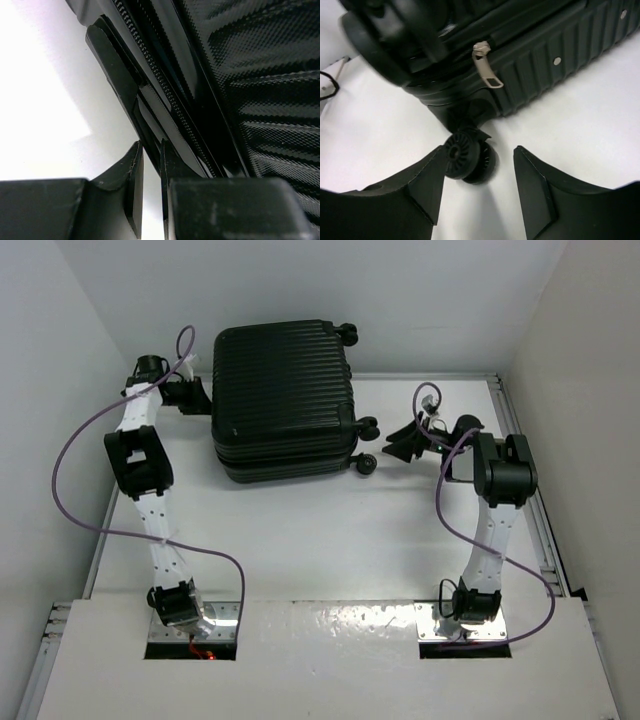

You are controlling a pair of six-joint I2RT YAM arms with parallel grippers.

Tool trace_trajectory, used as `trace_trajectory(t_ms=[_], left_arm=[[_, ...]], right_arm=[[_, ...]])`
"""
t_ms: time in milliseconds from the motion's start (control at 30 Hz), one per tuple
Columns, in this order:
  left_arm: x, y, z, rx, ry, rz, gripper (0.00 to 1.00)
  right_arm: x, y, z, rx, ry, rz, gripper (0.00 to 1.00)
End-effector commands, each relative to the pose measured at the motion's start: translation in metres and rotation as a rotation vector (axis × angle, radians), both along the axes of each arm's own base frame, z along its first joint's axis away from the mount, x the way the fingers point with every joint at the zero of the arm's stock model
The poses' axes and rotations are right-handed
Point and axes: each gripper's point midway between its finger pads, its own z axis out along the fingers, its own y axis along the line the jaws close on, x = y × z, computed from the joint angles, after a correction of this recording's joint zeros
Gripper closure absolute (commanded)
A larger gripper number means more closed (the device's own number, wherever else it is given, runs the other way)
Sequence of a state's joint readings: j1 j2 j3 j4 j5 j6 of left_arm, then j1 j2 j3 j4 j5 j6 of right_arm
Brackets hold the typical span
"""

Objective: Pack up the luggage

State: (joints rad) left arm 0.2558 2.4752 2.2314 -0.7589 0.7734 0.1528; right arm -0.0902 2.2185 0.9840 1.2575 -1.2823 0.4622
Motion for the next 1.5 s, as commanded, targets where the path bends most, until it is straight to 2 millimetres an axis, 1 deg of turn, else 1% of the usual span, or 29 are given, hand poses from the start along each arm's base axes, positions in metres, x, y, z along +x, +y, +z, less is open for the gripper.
trace_trajectory(t_ms=[0, 33, 67, 133, 167, 200, 233, 267, 300, 367, 400, 500, 533, 567, 600, 667, 700, 733, 767, 800, 933, 967, 1033, 1233, 1267, 1300, 1333, 1433, 1467], left_arm=[[-0.023, 0.005, -0.08, 0.095, 0.14, -0.083, 1.0], [-0.021, 0.008, -0.088, 0.109, 0.145, -0.087, 1.0], [-0.023, 0.005, -0.092, 0.097, 0.15, -0.104, 1.0], [-0.03, 0.0, -0.091, 0.091, 0.128, -0.175, 1.0], [-0.039, -0.015, -0.096, 0.085, 0.139, -0.235, 1.0], [-0.054, -0.023, -0.094, 0.086, 0.167, -0.283, 1.0], [-0.07, -0.04, -0.102, 0.103, 0.168, -0.387, 1.0], [-0.079, -0.049, -0.099, 0.109, 0.169, -0.438, 1.0], [-0.095, -0.058, -0.103, 0.098, 0.208, -0.484, 1.0], [-0.106, -0.068, -0.105, 0.111, 0.212, -0.548, 1.0], [-0.109, -0.074, -0.105, 0.109, 0.22, -0.561, 1.0], [-0.104, -0.074, -0.111, 0.109, 0.222, -0.561, 1.0], [-0.105, -0.075, -0.11, 0.094, 0.234, -0.562, 1.0], [-0.103, -0.075, -0.112, 0.1, 0.219, -0.572, 1.0], [-0.101, -0.074, -0.109, 0.104, 0.211, -0.58, 1.0], [-0.104, -0.075, -0.108, 0.099, 0.198, -0.604, 1.0], [-0.106, -0.077, -0.109, 0.089, 0.195, -0.612, 1.0], [-0.11, -0.077, -0.106, 0.083, 0.207, -0.613, 1.0], [-0.11, -0.077, -0.107, 0.086, 0.2, -0.62, 1.0], [-0.113, -0.077, -0.106, 0.084, 0.206, -0.621, 1.0], [-0.113, -0.076, -0.109, 0.093, 0.208, -0.621, 1.0], [-0.108, -0.076, -0.106, 0.099, 0.193, -0.613, 1.0], [-0.107, -0.076, -0.108, 0.097, 0.199, -0.613, 1.0], [-0.111, -0.08, -0.111, 0.091, 0.215, -0.624, 1.0], [-0.11, -0.081, -0.11, 0.082, 0.212, -0.624, 1.0], [-0.11, -0.082, -0.11, 0.082, 0.212, -0.624, 1.0], [-0.11, -0.082, -0.11, 0.082, 0.212, -0.624, 1.0], [-0.108, -0.081, -0.111, 0.087, 0.201, -0.623, 1.0], [-0.111, -0.083, -0.112, 0.069, 0.215, -0.615, 1.0]], right_arm=[[0.009, 0.001, 0.027, 0.006, -0.101, 0.1, 0.44], [0.012, 0.0, 0.016, 0.021, -0.016, 0.106, 0.44], [0.03, -0.003, 0.031, 0.015, -0.065, 0.102, 0.44], [0.034, -0.001, 0.031, 0.01, -0.076, 0.123, 0.44], [0.039, -0.002, 0.028, 0.005, -0.091, 0.129, 0.42], [0.041, 0.0, 0.031, 0.003, -0.101, 0.135, 0.41], [0.039, 0.003, 0.03, -0.007, -0.124, 0.159, 0.41], [0.034, 0.005, 0.027, -0.01, -0.127, 0.176, 0.38], [0.028, 0.01, 0.027, -0.026, -0.178, 0.214, 0.36], [0.015, 0.016, 0.023, -0.048, -0.221, 0.302, 0.32], [0.015, 0.018, 0.026, -0.057, -0.253, 0.313, 0.3], [0.013, 0.025, 0.019, -0.086, -0.295, 0.402, 0.29], [0.014, 0.027, 0.021, -0.111, -0.371, 0.418, 0.29], [0.013, 0.031, 0.008, -0.106, -0.335, 0.436, 0.29], [0.025, 0.032, 0.016, -0.112, -0.36, 0.44, 0.29], [0.039, 0.035, 0.018, -0.106, -0.367, 0.427, 0.29], [0.042, 0.035, 0.012, -0.102, -0.354, 0.426, 0.29], [0.052, 0.035, 0.015, -0.106, -0.373, 0.426, 0.29], [0.054, 0.035, 0.015, -0.107, -0.366, 0.43, 0.3], [0.049, 0.047, 0.011, -0.107, -0.364, 0.47, 0.3], [0.046, 0.055, 0.016, -0.111, -0.353, 0.485, 0.32], [0.044, 0.057, 0.017, -0.12, -0.387, 0.489, 0.32], [0.043, 0.057, 0.018, -0.118, -0.367, 0.488, 0.32], [0.035, 0.048, 0.014, -0.111, -0.316, 0.473, 0.32], [0.035, 0.044, 0.02, -0.114, -0.329, 0.464, 0.32], [0.029, 0.043, 0.014, -0.107, -0.304, 0.463, 0.32], [0.028, 0.038, 0.014, -0.108, -0.306, 0.453, 0.32], [0.009, 0.04, 0.016, -0.095, -0.263, 0.458, 0.32], [0.011, 0.025, 0.021, -0.101, -0.272, 0.427, 0.32]])
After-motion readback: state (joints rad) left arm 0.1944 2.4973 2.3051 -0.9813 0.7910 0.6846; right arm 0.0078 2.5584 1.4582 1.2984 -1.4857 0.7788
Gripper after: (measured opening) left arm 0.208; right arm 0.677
